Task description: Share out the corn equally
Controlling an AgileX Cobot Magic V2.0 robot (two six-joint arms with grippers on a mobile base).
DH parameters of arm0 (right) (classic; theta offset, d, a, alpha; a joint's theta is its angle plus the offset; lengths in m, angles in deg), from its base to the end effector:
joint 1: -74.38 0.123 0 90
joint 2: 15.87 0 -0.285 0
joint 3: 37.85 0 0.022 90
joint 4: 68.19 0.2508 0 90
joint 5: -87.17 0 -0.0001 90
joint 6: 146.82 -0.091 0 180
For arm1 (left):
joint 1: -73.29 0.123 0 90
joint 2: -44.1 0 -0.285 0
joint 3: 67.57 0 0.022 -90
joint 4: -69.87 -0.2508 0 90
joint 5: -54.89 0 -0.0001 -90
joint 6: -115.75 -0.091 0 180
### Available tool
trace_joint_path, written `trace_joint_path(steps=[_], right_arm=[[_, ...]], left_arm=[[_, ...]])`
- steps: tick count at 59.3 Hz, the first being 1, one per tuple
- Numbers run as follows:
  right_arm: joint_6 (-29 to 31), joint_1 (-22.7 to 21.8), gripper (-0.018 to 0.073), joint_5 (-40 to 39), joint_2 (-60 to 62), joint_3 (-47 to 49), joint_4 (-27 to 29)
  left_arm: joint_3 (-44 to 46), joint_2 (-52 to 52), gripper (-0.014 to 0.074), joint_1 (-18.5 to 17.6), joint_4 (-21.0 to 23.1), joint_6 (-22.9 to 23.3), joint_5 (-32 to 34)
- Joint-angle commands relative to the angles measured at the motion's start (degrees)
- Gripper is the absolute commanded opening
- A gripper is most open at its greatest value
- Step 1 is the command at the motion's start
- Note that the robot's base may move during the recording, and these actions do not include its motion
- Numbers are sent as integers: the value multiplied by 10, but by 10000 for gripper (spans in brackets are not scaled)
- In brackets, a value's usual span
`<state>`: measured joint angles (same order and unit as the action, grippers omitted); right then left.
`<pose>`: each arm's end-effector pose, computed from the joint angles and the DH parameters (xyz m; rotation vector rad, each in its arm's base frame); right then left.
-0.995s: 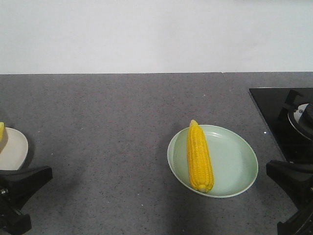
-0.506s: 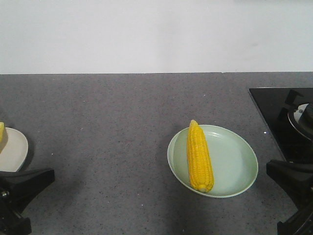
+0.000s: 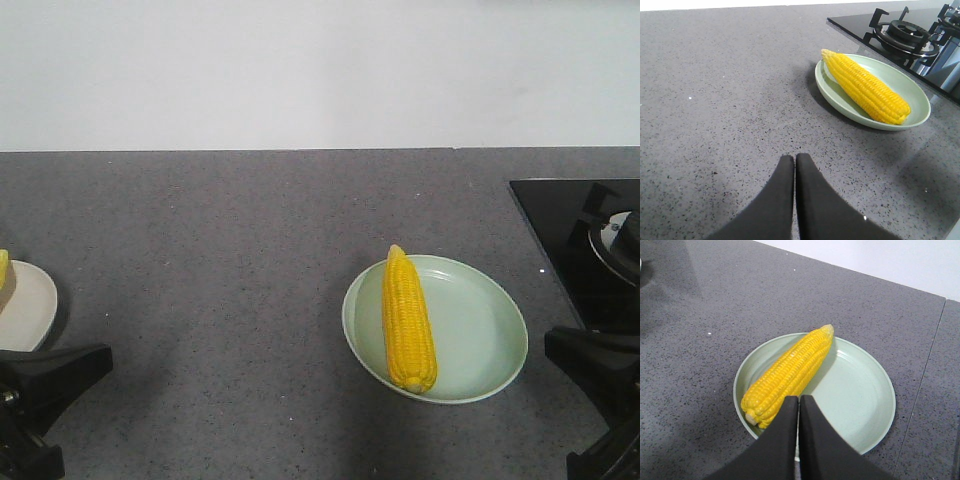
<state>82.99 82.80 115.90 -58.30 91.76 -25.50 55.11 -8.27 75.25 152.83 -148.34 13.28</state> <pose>0.1136 0.0469 0.2888 -0.5404 1.9160 0.3048 0.1330 -0.0555 0.2550 0.4749 1.9040 -0.6610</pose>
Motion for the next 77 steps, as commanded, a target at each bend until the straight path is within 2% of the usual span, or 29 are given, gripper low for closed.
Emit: trace_joint_path(steps=[1,31,61,72,77], right_arm=[[5,-4,-6,-29,-2,14,13],[5,-4,-6,-29,-2,14,13],[5,-4,-6,-29,-2,14,13],[5,-4,-6,-27,-2,14,13],[5,-4,-6,-27,-2,14,13]], left_arm=[[12,2,-8,1,35,-4,-10],[12,2,-8,1,29,-4,-10],[12,2,-8,1,35,-4,33],[12,2,-8,1,86,-4,96],[12,2,-8,1,132,-7,138]])
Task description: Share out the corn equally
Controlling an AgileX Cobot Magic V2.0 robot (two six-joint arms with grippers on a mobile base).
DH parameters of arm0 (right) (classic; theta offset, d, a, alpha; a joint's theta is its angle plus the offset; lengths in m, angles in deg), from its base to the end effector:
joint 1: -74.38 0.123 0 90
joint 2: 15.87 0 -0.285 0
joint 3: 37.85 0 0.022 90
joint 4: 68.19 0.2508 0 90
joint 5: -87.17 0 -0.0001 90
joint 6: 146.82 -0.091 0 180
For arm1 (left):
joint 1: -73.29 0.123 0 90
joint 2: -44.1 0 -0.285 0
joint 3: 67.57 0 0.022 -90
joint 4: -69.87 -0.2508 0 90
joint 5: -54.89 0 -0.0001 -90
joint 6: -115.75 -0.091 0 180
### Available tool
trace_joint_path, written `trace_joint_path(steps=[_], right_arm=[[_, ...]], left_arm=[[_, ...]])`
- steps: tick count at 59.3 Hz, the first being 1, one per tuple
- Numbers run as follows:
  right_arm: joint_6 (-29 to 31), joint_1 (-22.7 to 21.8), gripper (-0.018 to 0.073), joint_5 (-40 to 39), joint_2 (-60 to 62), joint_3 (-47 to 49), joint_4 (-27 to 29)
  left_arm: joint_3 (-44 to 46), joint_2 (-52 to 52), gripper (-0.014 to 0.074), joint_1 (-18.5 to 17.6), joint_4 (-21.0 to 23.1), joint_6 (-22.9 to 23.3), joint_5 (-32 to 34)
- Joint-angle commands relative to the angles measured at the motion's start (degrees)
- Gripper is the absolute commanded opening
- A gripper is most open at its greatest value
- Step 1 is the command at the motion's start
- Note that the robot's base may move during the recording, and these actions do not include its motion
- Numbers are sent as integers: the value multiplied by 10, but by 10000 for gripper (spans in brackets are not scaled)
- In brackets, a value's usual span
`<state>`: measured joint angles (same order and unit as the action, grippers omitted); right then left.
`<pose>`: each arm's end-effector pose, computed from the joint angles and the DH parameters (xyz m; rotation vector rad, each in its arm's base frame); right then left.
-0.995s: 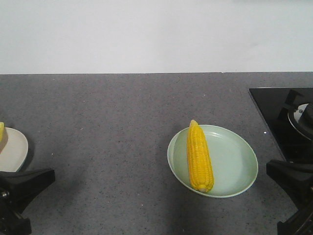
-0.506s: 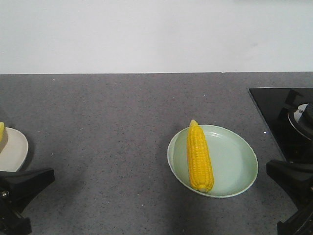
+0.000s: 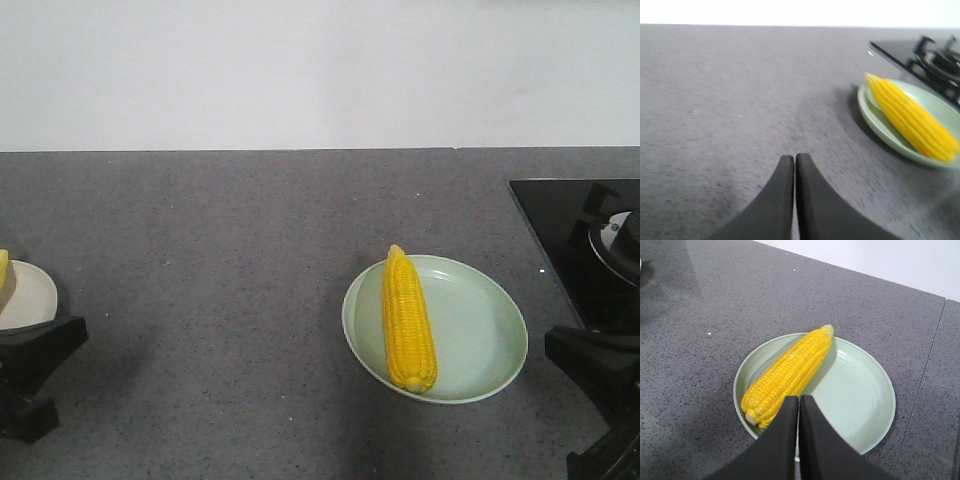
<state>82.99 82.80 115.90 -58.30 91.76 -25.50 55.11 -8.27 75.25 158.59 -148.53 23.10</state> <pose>0.1136 0.0469 0.2888 -0.5404 1.9160 0.3048 0.1435 -0.0431 0.2579 0.2689 1.8925 -0.5593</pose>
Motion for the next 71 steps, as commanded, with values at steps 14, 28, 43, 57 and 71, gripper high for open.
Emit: trace_joint_path(steps=[14,28,43,57,71], right_arm=[[5,-4,-6,-25,-2,14,13],[5,-4,-6,-25,-2,14,13],[5,-4,-6,-24,-2,14,13],[5,-4,-6,-24,-2,14,13],[5,-4,-6,-24,-2,14,13]], left_arm=[[12,2,-8,1,126,1,108],[12,17,-8,1,-23,46,164],[12,94,-8,1,-158,46,208],[8,198,-8,1,-197,79,258],[6,255,-8,1,-198,69,266]])
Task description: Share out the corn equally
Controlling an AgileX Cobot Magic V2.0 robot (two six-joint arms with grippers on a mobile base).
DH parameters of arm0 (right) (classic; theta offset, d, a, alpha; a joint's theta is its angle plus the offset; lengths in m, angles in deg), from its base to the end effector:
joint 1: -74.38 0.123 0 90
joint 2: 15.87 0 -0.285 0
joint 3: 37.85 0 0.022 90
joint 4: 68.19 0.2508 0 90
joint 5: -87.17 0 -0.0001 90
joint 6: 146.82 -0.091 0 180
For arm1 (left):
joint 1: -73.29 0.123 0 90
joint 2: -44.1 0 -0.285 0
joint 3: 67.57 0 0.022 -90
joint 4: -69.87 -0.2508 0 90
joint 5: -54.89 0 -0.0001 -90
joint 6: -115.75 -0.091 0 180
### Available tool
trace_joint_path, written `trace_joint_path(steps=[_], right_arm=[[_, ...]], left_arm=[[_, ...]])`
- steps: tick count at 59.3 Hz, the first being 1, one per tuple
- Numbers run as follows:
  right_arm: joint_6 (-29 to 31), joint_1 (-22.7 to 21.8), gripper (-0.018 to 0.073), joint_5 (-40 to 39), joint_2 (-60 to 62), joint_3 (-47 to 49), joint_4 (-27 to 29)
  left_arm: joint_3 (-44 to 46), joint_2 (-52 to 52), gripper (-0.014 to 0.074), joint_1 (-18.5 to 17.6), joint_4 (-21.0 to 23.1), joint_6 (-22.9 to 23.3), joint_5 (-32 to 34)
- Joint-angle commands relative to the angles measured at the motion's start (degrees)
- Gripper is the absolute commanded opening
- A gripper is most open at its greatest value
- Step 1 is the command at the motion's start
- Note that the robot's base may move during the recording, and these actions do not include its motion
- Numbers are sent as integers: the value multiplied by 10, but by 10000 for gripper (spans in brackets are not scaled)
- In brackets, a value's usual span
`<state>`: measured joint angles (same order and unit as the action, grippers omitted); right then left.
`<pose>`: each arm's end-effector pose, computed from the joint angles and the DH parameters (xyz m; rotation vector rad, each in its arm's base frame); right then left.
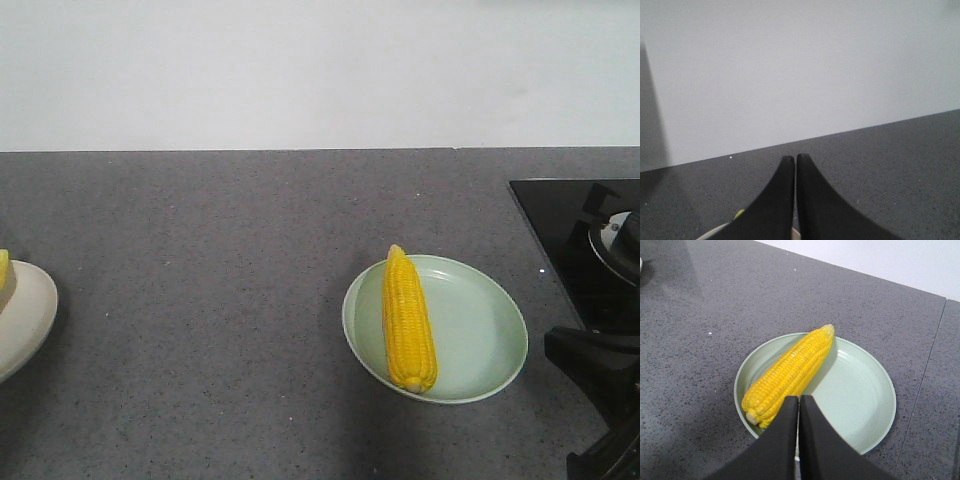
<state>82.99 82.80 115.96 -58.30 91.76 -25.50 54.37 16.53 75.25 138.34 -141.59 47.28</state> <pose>0.1136 0.0469 0.2888 -0.5411 1.9166 0.3054 0.0864 -0.0084 0.2984 0.1929 1.5319 0.0570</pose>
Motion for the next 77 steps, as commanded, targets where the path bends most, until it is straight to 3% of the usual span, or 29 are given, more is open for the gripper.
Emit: trace_joint_path(steps=[1,9,15,18,21,28,30,34,38,66,77], right_arm=[[5,-4,-6,-25,-2,14,13],[5,-4,-6,-25,-2,14,13],[5,-4,-6,-25,-2,14,13],[5,-4,-6,-25,-2,14,13],[5,-4,-6,-25,-2,14,13],[5,-4,-6,-25,-2,14,13],[5,-4,-6,-24,-2,14,13],[5,-4,-6,-24,-2,14,13],[5,-4,-6,-24,-2,14,13],[5,-4,-6,-21,-2,14,13],[5,-4,-6,-20,-2,14,13]], left_arm=[[13,7,-8,1,5,0,25],[11,7,-8,1,-9,22,24],[9,7,-8,1,-89,122,23],[6,7,-8,1,-155,210,25],[3,7,-8,1,-228,336,25],[3,7,-8,1,-369,564,28],[3,7,-8,1,-402,623,31],[0,7,-8,1,-441,690,33],[-8,8,-8,1,-451,715,36],[-192,181,-8,1,-477,725,37],[-211,212,-8,1,-583,795,23]])
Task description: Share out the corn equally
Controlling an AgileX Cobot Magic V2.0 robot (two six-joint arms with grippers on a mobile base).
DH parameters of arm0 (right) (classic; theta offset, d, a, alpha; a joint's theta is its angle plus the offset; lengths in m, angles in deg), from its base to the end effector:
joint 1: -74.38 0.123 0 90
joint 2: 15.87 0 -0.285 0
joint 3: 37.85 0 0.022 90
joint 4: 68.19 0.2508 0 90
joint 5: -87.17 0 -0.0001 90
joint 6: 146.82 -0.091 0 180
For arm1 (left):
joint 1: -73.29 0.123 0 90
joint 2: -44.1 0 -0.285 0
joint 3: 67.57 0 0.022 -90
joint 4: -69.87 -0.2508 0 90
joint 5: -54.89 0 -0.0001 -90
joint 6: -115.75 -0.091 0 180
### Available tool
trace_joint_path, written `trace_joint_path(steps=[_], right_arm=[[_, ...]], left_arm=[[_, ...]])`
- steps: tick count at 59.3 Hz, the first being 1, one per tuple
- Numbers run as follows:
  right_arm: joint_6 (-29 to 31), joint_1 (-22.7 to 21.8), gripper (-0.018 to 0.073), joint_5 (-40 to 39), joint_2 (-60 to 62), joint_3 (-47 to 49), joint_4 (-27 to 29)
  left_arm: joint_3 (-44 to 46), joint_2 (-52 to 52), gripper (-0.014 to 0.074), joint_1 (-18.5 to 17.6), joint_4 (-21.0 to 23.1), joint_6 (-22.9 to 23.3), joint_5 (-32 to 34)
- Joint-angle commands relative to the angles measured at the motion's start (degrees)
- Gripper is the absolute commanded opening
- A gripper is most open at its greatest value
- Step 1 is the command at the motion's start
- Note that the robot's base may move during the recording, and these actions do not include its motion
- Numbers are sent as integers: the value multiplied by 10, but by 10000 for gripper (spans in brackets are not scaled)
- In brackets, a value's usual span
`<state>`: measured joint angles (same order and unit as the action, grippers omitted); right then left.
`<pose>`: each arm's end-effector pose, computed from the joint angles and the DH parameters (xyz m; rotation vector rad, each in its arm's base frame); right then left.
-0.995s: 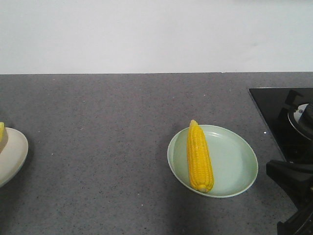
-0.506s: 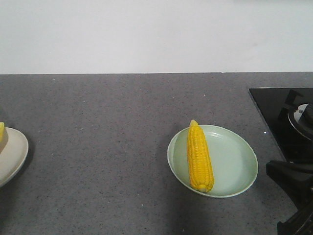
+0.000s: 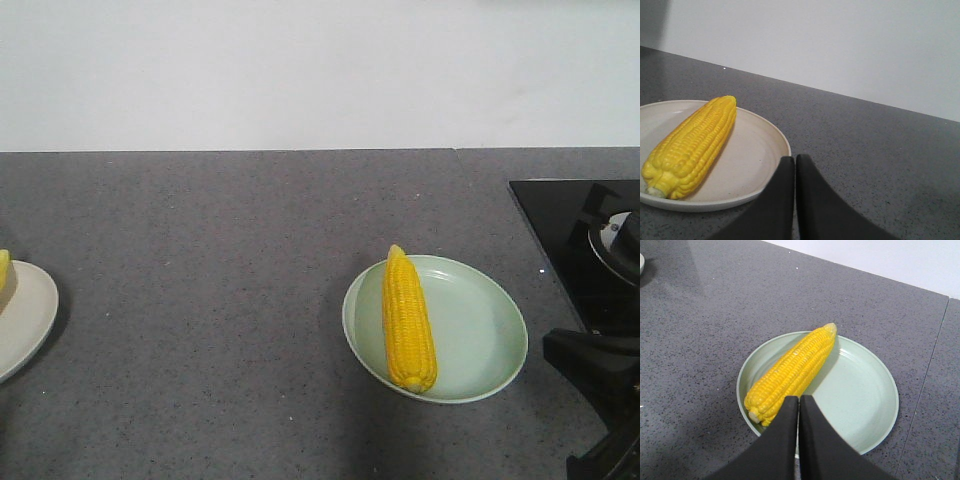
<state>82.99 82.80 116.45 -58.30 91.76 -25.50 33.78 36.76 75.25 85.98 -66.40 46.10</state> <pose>0.1131 0.0473 0.2883 -0.5467 1.9215 0.3106 0.0567 -0.0019 0.1918 -0.1940 1.6403 -0.1922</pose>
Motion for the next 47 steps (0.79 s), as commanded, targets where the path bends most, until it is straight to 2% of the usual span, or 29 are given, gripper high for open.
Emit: trace_joint_path(steps=[1,8,14,28,47], right_arm=[[5,-4,-6,-25,-2,14,13],[5,-4,-6,-25,-2,14,13],[5,-4,-6,-25,-2,14,13],[5,-4,-6,-25,-2,14,13],[5,-4,-6,-25,-2,14,13]], left_arm=[[-5,10,-8,1,-70,50,36],[-7,11,-8,1,-128,110,44],[-7,11,-8,1,-152,120,46],[-7,11,-7,1,-157,102,45],[-7,11,-7,1,-155,102,45]])
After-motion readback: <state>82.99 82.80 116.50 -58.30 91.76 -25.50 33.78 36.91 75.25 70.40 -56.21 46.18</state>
